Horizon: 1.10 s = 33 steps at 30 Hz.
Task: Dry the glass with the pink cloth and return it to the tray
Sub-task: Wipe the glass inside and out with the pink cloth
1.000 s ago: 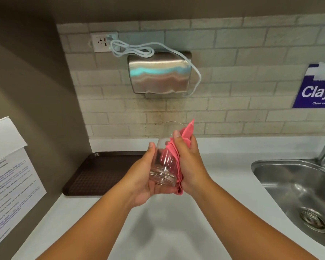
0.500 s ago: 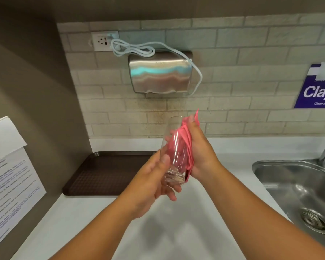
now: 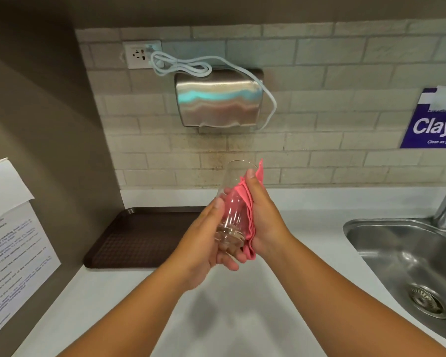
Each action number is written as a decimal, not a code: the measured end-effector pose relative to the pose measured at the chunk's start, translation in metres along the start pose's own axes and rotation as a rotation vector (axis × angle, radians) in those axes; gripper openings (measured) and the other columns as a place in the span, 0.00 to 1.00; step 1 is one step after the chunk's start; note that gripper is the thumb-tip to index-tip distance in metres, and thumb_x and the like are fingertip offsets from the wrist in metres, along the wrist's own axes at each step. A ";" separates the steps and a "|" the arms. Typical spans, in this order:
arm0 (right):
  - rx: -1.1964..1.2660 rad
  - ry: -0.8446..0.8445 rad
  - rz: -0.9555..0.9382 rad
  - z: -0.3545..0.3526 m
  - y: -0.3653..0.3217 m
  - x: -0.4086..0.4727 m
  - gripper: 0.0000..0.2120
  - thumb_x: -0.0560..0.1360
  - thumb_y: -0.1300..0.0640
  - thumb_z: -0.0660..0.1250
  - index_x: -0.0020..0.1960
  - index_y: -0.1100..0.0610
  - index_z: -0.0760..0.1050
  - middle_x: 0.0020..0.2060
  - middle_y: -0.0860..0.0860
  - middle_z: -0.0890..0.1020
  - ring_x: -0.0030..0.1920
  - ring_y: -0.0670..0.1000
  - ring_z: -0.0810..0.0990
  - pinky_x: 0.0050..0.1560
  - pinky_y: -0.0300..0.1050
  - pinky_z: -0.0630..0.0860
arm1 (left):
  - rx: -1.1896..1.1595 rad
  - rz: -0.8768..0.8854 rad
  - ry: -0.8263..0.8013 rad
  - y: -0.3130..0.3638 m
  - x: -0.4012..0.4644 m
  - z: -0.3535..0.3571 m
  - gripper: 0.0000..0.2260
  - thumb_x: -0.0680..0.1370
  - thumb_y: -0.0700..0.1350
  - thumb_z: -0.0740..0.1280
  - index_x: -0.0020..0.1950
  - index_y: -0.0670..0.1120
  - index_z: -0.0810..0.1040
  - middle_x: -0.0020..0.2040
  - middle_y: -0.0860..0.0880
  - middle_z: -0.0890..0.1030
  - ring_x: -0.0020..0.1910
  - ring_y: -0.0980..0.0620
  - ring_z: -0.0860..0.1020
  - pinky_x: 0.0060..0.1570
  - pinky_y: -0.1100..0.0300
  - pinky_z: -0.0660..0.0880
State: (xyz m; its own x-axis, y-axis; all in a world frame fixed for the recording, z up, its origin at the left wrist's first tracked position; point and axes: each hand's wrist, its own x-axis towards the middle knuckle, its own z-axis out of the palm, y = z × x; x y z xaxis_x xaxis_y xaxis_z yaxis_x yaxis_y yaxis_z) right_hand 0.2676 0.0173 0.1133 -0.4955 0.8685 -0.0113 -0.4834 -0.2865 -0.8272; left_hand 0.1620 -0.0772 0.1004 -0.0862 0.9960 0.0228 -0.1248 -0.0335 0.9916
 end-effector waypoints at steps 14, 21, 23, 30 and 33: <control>-0.100 0.006 0.057 -0.006 0.019 -0.012 0.44 0.70 0.27 0.73 0.69 0.62 0.75 0.43 0.60 0.85 0.38 0.61 0.88 0.38 0.55 0.86 | 0.079 0.022 0.055 -0.012 0.002 -0.007 0.35 0.74 0.74 0.64 0.77 0.58 0.70 0.47 0.41 0.88 0.34 0.42 0.84 0.28 0.55 0.80; -0.296 0.146 -0.097 -0.017 0.024 -0.013 0.35 0.71 0.23 0.63 0.51 0.54 0.87 0.48 0.61 0.90 0.52 0.64 0.89 0.62 0.66 0.82 | -0.129 0.026 -0.102 -0.020 -0.004 -0.011 0.35 0.73 0.70 0.65 0.77 0.55 0.74 0.47 0.38 0.86 0.36 0.43 0.84 0.33 0.55 0.82; -0.405 0.186 -0.108 -0.020 0.023 -0.012 0.30 0.79 0.28 0.61 0.50 0.52 0.86 0.47 0.62 0.90 0.50 0.65 0.89 0.58 0.65 0.84 | -0.249 -0.006 -0.121 -0.026 -0.006 -0.014 0.36 0.73 0.68 0.66 0.77 0.53 0.75 0.46 0.39 0.86 0.36 0.42 0.85 0.32 0.55 0.82; -0.453 0.334 -0.011 -0.067 0.022 -0.019 0.18 0.83 0.37 0.62 0.51 0.50 0.82 0.38 0.55 0.90 0.49 0.65 0.89 0.50 0.59 0.86 | -0.300 -0.092 0.064 -0.040 0.006 -0.059 0.23 0.79 0.50 0.70 0.74 0.52 0.76 0.55 0.39 0.87 0.59 0.31 0.86 0.57 0.39 0.83; -0.442 0.407 0.042 -0.080 0.018 -0.021 0.20 0.84 0.37 0.62 0.51 0.52 0.81 0.36 0.54 0.89 0.53 0.67 0.88 0.55 0.65 0.84 | 0.141 -0.113 0.223 -0.049 0.030 -0.077 0.24 0.80 0.44 0.73 0.76 0.50 0.73 0.60 0.46 0.86 0.63 0.43 0.84 0.63 0.45 0.80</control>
State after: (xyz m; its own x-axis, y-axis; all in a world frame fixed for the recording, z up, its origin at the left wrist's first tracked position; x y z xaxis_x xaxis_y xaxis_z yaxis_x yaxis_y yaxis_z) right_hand 0.3272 0.0267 0.0539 -0.1497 0.9700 -0.1915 -0.0806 -0.2050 -0.9754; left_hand 0.0894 -0.0525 0.0424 -0.2966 0.9495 -0.1020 -0.0083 0.1042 0.9945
